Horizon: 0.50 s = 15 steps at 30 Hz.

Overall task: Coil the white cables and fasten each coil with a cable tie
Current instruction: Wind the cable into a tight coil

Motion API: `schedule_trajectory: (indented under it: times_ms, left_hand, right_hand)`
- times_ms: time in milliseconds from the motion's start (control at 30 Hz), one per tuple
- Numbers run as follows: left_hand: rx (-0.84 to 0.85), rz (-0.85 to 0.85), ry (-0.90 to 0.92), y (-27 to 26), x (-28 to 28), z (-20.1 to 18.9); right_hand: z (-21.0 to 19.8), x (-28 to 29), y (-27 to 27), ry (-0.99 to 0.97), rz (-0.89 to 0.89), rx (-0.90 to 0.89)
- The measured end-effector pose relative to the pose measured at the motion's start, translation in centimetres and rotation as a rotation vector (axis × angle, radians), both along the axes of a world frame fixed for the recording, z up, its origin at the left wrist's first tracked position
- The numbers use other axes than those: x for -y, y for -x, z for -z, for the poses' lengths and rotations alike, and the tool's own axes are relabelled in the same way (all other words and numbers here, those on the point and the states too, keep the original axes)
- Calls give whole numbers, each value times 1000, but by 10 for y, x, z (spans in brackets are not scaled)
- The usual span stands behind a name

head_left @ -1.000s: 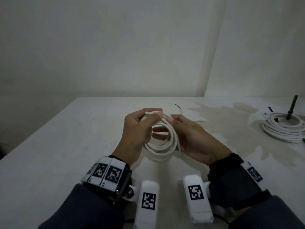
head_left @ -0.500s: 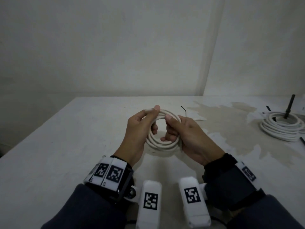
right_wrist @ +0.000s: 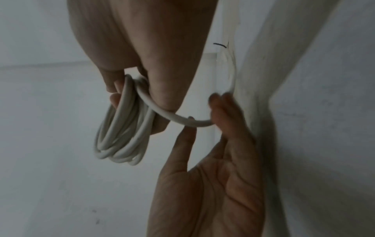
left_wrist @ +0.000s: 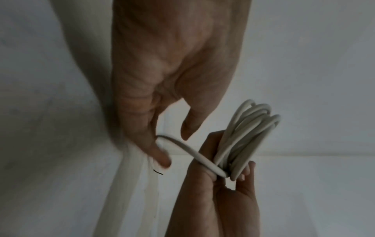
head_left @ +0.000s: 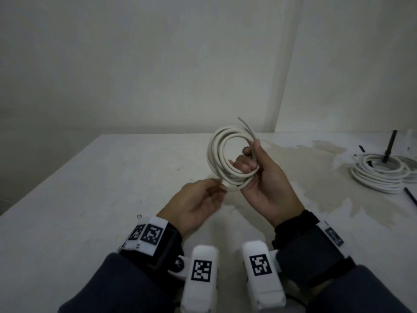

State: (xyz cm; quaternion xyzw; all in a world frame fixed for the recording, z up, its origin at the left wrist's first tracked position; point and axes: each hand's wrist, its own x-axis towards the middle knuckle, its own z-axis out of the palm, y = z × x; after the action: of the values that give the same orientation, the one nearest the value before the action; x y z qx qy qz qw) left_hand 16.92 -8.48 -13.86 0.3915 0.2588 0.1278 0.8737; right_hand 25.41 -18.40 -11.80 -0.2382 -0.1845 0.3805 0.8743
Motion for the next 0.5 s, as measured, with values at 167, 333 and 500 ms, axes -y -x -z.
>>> schedule_trajectory:
  times_ms: [167,333,500]
  left_hand:
    - [155,-310,-131,-2,-1,-5]
    - [179,-386,-577,0,-1,-9]
    - [254,-256,-505,6,-3,-15]
  right_hand:
    - [9,-4,-8,50,169,-104]
    - [12,-3,-7,131,91,-79]
    - [11,-5,1,208,4,26]
